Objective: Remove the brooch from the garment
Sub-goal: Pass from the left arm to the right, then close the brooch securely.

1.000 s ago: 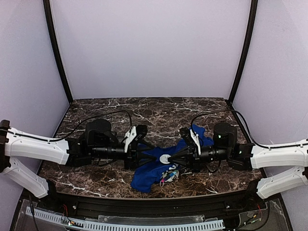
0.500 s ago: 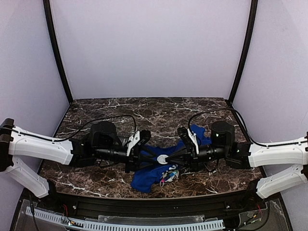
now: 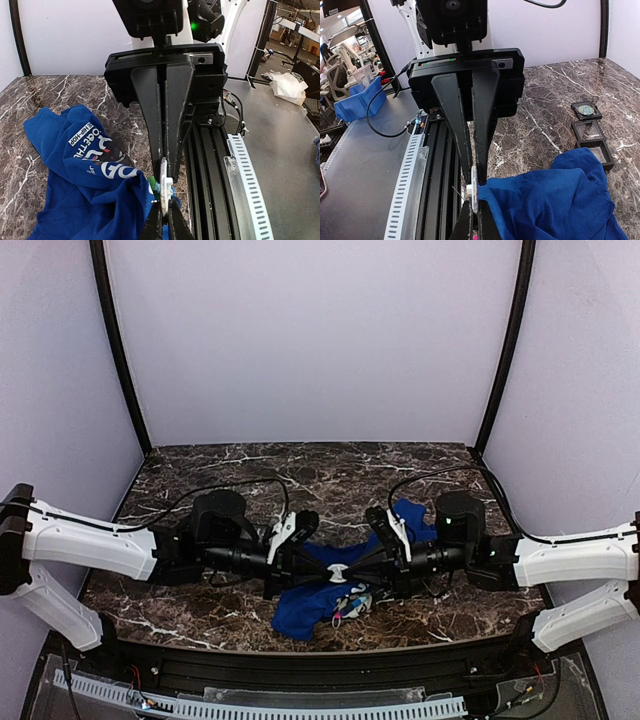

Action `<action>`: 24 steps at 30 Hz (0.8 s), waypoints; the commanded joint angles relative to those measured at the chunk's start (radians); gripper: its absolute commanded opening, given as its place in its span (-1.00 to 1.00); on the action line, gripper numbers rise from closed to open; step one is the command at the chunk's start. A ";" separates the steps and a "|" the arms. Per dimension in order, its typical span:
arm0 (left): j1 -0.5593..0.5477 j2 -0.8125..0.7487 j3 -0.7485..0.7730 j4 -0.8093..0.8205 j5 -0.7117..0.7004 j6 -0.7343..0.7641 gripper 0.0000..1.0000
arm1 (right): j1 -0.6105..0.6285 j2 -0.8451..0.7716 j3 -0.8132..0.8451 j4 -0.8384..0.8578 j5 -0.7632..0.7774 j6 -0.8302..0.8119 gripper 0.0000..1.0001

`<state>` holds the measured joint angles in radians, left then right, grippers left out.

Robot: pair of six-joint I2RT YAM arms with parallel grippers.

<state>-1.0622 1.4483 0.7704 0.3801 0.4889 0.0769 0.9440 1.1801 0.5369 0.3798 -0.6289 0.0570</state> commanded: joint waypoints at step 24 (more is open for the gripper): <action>0.061 -0.018 -0.055 0.151 0.039 -0.141 -0.98 | 0.016 -0.035 -0.025 0.051 0.082 -0.018 0.08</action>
<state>-1.0203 1.4673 0.7471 0.4664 0.5091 -0.0036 0.9504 1.1610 0.5323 0.3870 -0.5896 0.0376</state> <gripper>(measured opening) 0.014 0.523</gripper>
